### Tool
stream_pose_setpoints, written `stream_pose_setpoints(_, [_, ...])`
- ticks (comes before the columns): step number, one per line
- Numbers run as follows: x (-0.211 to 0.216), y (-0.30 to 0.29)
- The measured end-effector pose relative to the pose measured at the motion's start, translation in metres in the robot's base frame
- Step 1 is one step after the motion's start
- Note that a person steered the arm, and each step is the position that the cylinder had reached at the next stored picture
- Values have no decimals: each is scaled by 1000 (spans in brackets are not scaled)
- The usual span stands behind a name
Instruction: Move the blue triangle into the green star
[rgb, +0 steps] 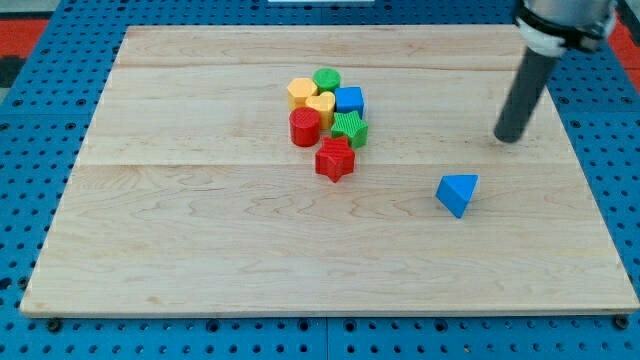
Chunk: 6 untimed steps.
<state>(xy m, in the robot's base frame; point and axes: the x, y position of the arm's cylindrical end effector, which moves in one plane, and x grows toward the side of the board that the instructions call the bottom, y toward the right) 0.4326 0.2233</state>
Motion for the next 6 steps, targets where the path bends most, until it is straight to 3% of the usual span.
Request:
stream_pose_setpoints(1, [50,0])
stream_pose_setpoints(6, [66,-58])
